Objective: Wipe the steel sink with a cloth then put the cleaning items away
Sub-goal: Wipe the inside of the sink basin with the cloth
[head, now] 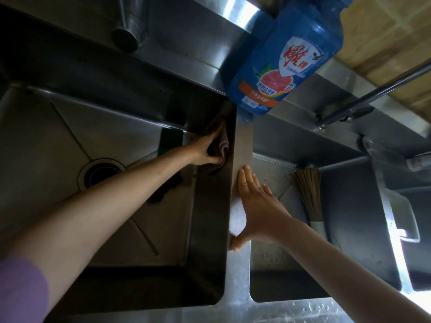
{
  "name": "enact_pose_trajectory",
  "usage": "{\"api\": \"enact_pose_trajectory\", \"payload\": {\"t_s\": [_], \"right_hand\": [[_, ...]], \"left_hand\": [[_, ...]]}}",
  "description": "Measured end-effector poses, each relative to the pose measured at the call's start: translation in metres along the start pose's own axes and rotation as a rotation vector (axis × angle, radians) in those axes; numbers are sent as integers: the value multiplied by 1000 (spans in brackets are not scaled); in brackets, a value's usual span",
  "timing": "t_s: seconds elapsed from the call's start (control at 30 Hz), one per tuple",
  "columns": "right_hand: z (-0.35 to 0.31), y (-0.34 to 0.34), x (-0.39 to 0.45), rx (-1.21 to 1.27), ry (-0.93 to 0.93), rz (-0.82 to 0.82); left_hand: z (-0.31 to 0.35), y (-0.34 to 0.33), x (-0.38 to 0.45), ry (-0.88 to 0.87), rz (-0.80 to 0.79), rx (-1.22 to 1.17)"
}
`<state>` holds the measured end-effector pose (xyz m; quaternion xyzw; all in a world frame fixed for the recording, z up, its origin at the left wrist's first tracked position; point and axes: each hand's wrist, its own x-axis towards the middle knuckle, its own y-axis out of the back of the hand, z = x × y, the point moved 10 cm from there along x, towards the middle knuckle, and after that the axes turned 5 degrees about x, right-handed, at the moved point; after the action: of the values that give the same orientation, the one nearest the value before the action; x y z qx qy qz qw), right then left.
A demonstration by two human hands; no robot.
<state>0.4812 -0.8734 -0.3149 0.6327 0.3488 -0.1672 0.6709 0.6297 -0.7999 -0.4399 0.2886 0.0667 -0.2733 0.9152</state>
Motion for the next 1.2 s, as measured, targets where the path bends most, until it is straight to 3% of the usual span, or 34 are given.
{"api": "enact_pose_trajectory", "payload": {"t_s": [0.53,1.2], "right_hand": [[14,61,50,51,-40,84],[16,55,62,26,-21,48]], "left_hand": [[-29,-14,12,26,-58,-32],[-65,-33,25,188,-149,20]]}}
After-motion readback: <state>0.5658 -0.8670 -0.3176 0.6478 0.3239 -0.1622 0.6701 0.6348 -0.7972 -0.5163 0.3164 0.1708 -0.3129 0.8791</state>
